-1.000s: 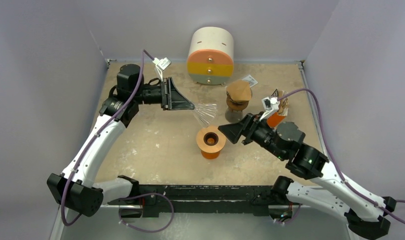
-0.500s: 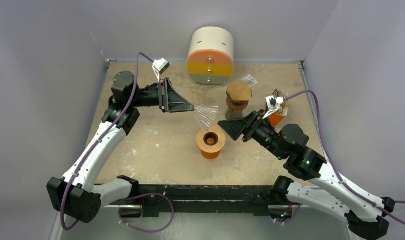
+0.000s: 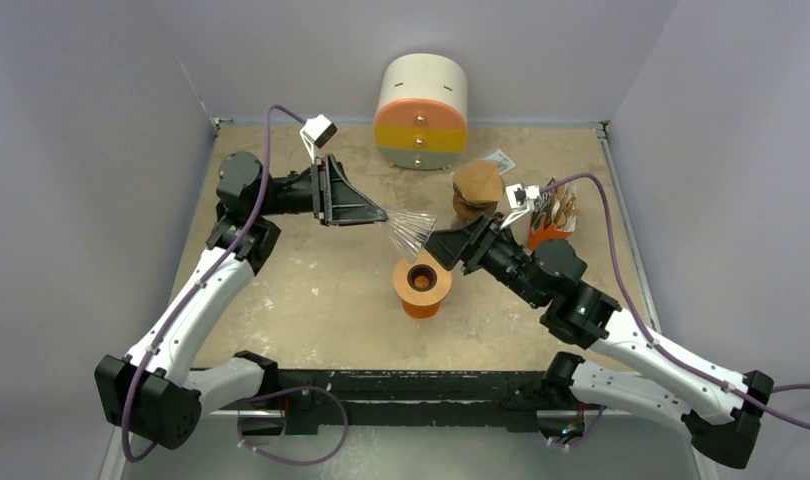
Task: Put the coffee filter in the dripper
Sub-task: Place the coffee dripper in the dripper holder.
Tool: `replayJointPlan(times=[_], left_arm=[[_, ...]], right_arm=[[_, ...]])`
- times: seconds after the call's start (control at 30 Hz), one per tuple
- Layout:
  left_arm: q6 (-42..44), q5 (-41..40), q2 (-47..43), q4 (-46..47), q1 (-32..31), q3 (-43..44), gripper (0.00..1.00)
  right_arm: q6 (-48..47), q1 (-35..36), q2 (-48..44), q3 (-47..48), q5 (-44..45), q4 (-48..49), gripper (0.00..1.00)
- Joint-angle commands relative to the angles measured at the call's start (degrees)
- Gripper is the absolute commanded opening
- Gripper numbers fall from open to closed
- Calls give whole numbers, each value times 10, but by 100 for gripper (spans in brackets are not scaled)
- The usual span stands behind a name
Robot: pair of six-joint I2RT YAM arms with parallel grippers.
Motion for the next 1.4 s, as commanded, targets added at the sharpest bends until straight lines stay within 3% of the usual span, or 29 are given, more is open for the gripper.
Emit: replayJointPlan(times=[0.0, 0.33, 0.67, 0.93, 1.2, 1.37], left_arm=[[-51, 8, -14, 89, 0, -12, 0], [-149, 8, 1, 230, 0, -46, 0], [-173, 4, 4, 261, 0, -57, 0], [-177, 0, 8, 263, 0, -66, 0], [-184, -10, 11, 264, 0, -74, 0], [-180, -19, 9, 245, 0, -84, 15]], right_arm=[[12, -3, 10, -2, -18, 80, 69], [28, -3, 16, -16, -33, 138, 62], [32, -3, 22, -21, -52, 180, 50], [32, -2, 17, -25, -57, 190, 31], [30, -3, 13, -24, -52, 187, 1], [27, -2, 12, -21, -50, 184, 0]])
